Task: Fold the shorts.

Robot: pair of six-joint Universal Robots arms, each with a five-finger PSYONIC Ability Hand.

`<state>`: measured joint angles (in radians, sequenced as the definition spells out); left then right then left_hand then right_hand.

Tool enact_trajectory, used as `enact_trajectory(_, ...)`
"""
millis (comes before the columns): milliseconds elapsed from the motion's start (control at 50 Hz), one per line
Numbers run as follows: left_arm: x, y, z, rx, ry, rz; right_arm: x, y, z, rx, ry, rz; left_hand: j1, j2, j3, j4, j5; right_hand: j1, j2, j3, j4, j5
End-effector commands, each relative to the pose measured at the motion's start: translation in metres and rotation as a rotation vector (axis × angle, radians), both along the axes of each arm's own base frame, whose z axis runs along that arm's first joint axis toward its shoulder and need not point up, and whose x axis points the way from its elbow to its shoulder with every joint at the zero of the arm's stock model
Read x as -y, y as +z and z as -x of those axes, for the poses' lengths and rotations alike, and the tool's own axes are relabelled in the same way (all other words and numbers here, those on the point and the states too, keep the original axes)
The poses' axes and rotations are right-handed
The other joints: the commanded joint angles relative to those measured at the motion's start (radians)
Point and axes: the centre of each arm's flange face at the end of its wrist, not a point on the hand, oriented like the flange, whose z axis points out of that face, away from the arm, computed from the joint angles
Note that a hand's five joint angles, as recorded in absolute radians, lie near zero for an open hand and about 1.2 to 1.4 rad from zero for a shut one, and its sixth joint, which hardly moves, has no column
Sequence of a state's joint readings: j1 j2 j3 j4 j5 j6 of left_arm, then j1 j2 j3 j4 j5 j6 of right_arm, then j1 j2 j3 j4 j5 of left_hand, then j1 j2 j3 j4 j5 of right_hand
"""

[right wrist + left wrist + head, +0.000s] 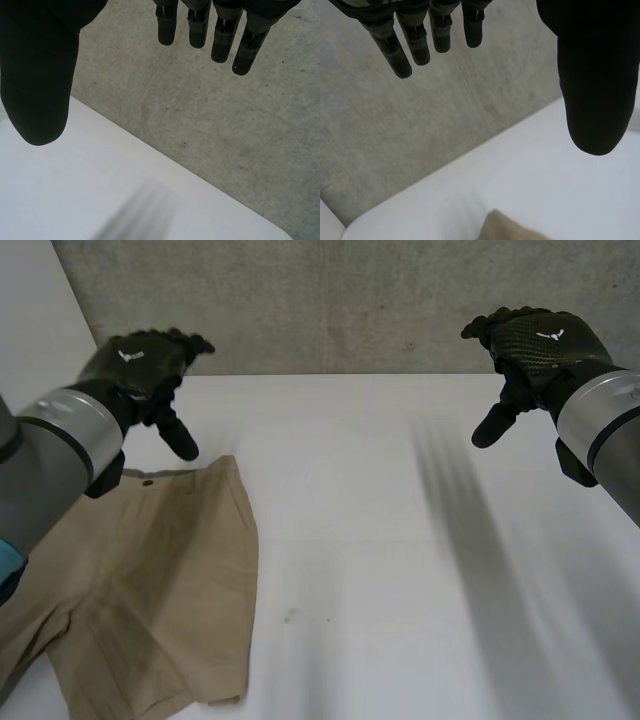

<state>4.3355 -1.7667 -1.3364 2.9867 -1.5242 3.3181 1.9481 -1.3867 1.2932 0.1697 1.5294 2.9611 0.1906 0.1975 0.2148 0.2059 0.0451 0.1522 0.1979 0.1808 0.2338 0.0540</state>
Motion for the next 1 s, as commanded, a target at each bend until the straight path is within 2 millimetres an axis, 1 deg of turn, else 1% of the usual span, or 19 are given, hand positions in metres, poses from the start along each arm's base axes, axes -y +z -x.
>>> enact_trajectory(20, 0.005, -0.040, 0.008, 0.152, -0.039, -0.080, 0.000, -0.001, -0.002, 0.000, 0.018, -0.002, 0.026, 0.019, 0.002, 0.011, -0.003, 0.022, -0.023, -0.006, -0.059, -0.054)
enact_trajectory(40, 0.004, -0.047, 0.010, 0.182, -0.052, -0.099, -0.001, -0.001, -0.002, -0.001, 0.018, -0.005, 0.035, 0.028, 0.010, 0.019, 0.005, 0.022, -0.023, -0.006, -0.059, -0.054)
enact_trajectory(80, -0.009, -0.068, 0.019, 0.284, -0.113, -0.163, -0.001, -0.001, -0.002, -0.001, 0.018, -0.005, 0.038, 0.031, 0.013, 0.022, 0.009, 0.022, -0.023, -0.006, -0.059, -0.054)
enact_trajectory(120, -0.020, -0.078, 0.026, 0.339, -0.161, -0.198, 0.000, -0.004, -0.001, -0.004, 0.017, -0.012, 0.046, 0.039, 0.022, 0.031, 0.017, 0.022, -0.023, -0.006, -0.059, -0.054)
enact_trajectory(140, -0.033, -0.085, 0.034, 0.380, -0.209, -0.229, 0.000, -0.005, -0.001, -0.005, 0.017, -0.016, 0.049, 0.042, 0.025, 0.034, 0.020, 0.022, -0.023, -0.006, -0.059, -0.054)
enact_trajectory(200, -0.050, -0.092, 0.039, 0.418, -0.258, -0.262, -0.002, -0.011, -0.002, -0.013, 0.026, -0.033, 0.052, 0.045, 0.028, 0.037, 0.023, 0.022, -0.023, -0.006, -0.059, -0.054)
enact_trajectory(220, -0.060, -0.097, 0.040, 0.430, -0.280, -0.279, -0.002, -0.012, -0.002, -0.013, 0.032, -0.036, 0.058, 0.051, 0.034, 0.043, 0.029, 0.022, -0.023, -0.006, -0.059, -0.054)
enact_trajectory(280, -0.070, -0.104, 0.038, 0.446, -0.297, -0.291, -0.003, -0.016, -0.003, -0.022, 0.047, -0.047, 0.061, 0.054, 0.037, 0.046, 0.032, 0.022, -0.023, -0.006, -0.059, -0.054)
enact_trajectory(320, -0.079, -0.105, 0.033, 0.450, -0.301, -0.290, -0.006, -0.027, -0.004, -0.070, 0.070, -0.064, 0.067, 0.060, 0.043, 0.052, 0.038, 0.022, -0.023, -0.006, -0.059, -0.054)
enact_trajectory(380, -0.092, -0.110, 0.025, 0.460, -0.305, -0.305, -0.007, -0.036, -0.004, -0.121, 0.077, -0.070, 0.073, 0.066, 0.049, 0.057, 0.044, 0.022, -0.023, -0.006, -0.059, -0.054)
enact_trajectory(440, -0.101, -0.112, 0.019, 0.474, -0.311, -0.301, -0.006, -0.040, -0.004, -0.145, 0.082, -0.072, 0.108, 0.101, 0.084, 0.093, 0.079, 0.022, -0.023, -0.006, -0.059, -0.054)
enact_trajectory(540, -0.104, -0.116, 0.014, 0.499, -0.309, -0.282, -0.005, -0.039, -0.004, -0.146, 0.081, -0.056, 0.190, 0.183, 0.166, 0.175, 0.161, 0.022, -0.023, -0.006, -0.059, -0.054)
enact_trajectory(620, -0.106, -0.121, 0.012, 0.504, -0.309, -0.288, -0.006, -0.040, -0.005, -0.147, 0.082, -0.059, 0.193, 0.186, 0.169, 0.178, 0.164, 0.022, -0.023, -0.006, -0.059, -0.054)
enact_trajectory(720, -0.110, -0.130, 0.009, 0.508, -0.309, -0.293, -0.013, -0.044, -0.011, -0.154, 0.108, -0.066, 0.193, 0.186, 0.169, 0.178, 0.164, 0.022, -0.023, -0.006, -0.059, -0.054)
enact_trajectory(780, -0.110, -0.133, 0.008, 0.509, -0.306, -0.291, -0.012, -0.046, -0.012, -0.157, 0.108, -0.072, 0.193, 0.186, 0.169, 0.178, 0.164, 0.022, -0.023, -0.006, -0.059, -0.054)
enact_trajectory(880, -0.108, -0.135, 0.008, 0.508, -0.302, -0.287, -0.012, -0.047, -0.012, -0.159, 0.110, -0.074, 0.196, 0.189, 0.172, 0.181, 0.167, 0.022, -0.023, -0.006, -0.059, -0.054)
enact_trajectory(920, -0.104, -0.135, 0.006, 0.504, -0.285, -0.289, -0.012, -0.047, -0.012, -0.159, 0.110, -0.074, 0.278, 0.271, 0.254, 0.263, 0.249, 0.022, -0.023, -0.006, -0.059, -0.054)
enact_trajectory(1000, -0.099, -0.135, 0.004, 0.499, -0.269, -0.287, -0.013, -0.050, -0.013, -0.162, 0.114, -0.081, 0.317, 0.310, 0.292, 0.301, 0.287, 0.022, -0.023, -0.006, -0.059, -0.054)
